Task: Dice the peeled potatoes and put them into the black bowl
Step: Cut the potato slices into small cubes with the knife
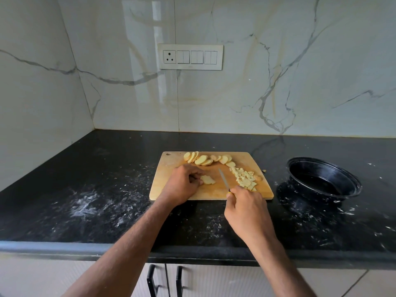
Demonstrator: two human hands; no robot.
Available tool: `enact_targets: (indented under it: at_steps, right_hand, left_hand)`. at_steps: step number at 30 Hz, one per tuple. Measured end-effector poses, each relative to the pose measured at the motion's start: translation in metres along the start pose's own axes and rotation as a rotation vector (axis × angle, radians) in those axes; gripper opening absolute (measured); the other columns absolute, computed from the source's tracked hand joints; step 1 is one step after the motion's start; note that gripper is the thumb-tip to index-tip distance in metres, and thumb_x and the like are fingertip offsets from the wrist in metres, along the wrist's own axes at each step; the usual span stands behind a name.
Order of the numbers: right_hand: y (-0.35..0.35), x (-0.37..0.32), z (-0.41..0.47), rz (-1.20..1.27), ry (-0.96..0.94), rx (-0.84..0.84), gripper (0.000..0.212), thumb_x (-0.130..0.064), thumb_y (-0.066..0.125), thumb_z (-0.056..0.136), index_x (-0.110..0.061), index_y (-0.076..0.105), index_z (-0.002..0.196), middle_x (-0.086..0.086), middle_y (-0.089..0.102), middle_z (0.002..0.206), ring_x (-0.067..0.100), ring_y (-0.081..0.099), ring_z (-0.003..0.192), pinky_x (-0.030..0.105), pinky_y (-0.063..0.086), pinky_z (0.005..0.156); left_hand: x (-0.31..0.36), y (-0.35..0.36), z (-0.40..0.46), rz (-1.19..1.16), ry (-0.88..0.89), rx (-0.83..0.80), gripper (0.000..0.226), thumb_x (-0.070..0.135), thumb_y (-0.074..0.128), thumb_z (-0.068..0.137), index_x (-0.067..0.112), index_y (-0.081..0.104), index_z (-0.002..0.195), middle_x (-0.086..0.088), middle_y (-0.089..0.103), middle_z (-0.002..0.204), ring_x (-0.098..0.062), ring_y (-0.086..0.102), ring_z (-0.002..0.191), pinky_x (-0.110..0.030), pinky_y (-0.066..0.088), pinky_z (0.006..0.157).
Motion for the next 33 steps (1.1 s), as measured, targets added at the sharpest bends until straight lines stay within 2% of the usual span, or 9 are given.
enact_targets:
  at_steps: [5,10,14,18,22,24,27,30,33]
  right_hand:
    - [-0.002,-0.004,0.006,0.006,-0.014,0.061,0.031,-0.032,0.051,0.101,-0.016,0.066,0.122,0.000,0.072,0.087,0.015,0.066,0.077,0.017,0.041,0.059]
    - [0.005,-0.005,0.004,-0.039,-0.024,0.032,0.027,-0.035,0.053,0.099,-0.019,0.065,0.118,-0.002,0.070,0.085,0.012,0.067,0.072,0.015,0.045,0.055]
    - [0.008,-0.007,0.003,-0.069,-0.021,0.004,0.025,-0.035,0.056,0.097,-0.019,0.065,0.115,0.000,0.070,0.089,0.013,0.069,0.077,0.020,0.053,0.062]
    - [0.004,-0.006,0.003,-0.091,-0.004,0.016,0.019,-0.029,0.061,0.093,-0.017,0.066,0.108,-0.002,0.069,0.084,0.013,0.067,0.074,0.014,0.040,0.057]
    - [0.002,-0.002,0.002,-0.116,0.028,0.028,0.018,-0.024,0.062,0.089,-0.016,0.066,0.105,-0.001,0.069,0.084,0.017,0.068,0.073,0.020,0.045,0.058]
    - [0.001,-0.003,0.001,-0.124,0.031,0.020,0.020,-0.023,0.063,0.088,-0.016,0.066,0.106,0.000,0.070,0.085,0.018,0.069,0.074,0.023,0.050,0.061]
    - [0.002,-0.008,-0.001,-0.133,0.001,0.006,0.025,-0.021,0.065,0.087,-0.016,0.067,0.111,0.000,0.069,0.085,0.017,0.068,0.072,0.023,0.053,0.060]
    - [0.003,-0.013,-0.003,-0.153,-0.032,-0.010,0.028,-0.019,0.065,0.087,-0.017,0.066,0.115,-0.001,0.069,0.087,0.014,0.068,0.072,0.019,0.049,0.058]
    - [0.004,-0.018,-0.005,-0.175,-0.064,-0.024,0.026,-0.018,0.064,0.087,-0.016,0.066,0.113,0.000,0.069,0.086,0.014,0.067,0.071,0.022,0.055,0.060]
  left_hand:
    - [0.006,0.001,0.008,0.074,0.036,-0.110,0.043,0.011,0.078,0.086,0.025,0.070,0.125,0.014,0.063,0.101,0.002,0.055,0.085,-0.004,0.041,0.075]
    - [0.038,0.018,0.023,0.347,0.231,-0.456,0.039,0.012,0.077,0.086,0.027,0.072,0.122,0.021,0.048,0.089,-0.005,0.047,0.080,-0.020,0.041,0.073]
    - [0.046,0.028,0.032,0.455,0.225,-0.572,0.037,0.016,0.076,0.088,0.025,0.072,0.124,0.015,0.053,0.091,-0.009,0.050,0.086,-0.022,0.039,0.075]
    - [0.046,0.031,0.037,0.423,0.138,-0.528,0.032,0.017,0.078,0.086,0.019,0.075,0.118,0.001,0.070,0.103,-0.011,0.056,0.088,-0.018,0.041,0.074]
    - [0.042,0.030,0.035,0.383,0.000,-0.392,0.028,0.016,0.080,0.084,0.016,0.077,0.112,-0.001,0.072,0.114,-0.013,0.060,0.090,-0.027,0.051,0.085]
    - [0.040,0.029,0.033,0.374,-0.082,-0.296,0.024,0.019,0.080,0.085,0.015,0.079,0.108,-0.003,0.073,0.109,-0.016,0.063,0.084,-0.029,0.057,0.077]
    - [0.033,0.028,0.030,0.329,-0.185,-0.202,0.026,0.024,0.084,0.080,0.010,0.078,0.101,-0.005,0.072,0.096,-0.016,0.062,0.072,-0.024,0.052,0.058]
    - [0.024,0.022,0.030,0.274,-0.215,-0.225,0.033,0.023,0.090,0.072,0.009,0.078,0.098,-0.006,0.072,0.091,-0.020,0.064,0.080,-0.031,0.056,0.071]
    - [0.019,0.020,0.032,0.259,-0.177,-0.320,0.038,0.018,0.090,0.072,0.010,0.078,0.108,-0.003,0.073,0.095,-0.018,0.063,0.085,-0.031,0.056,0.081]
Point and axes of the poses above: each hand's wrist, its own z-axis towards the middle knuckle, its own y-axis out of the palm, x = y × z, the point moved 10 cm from there along z, towards the middle knuckle
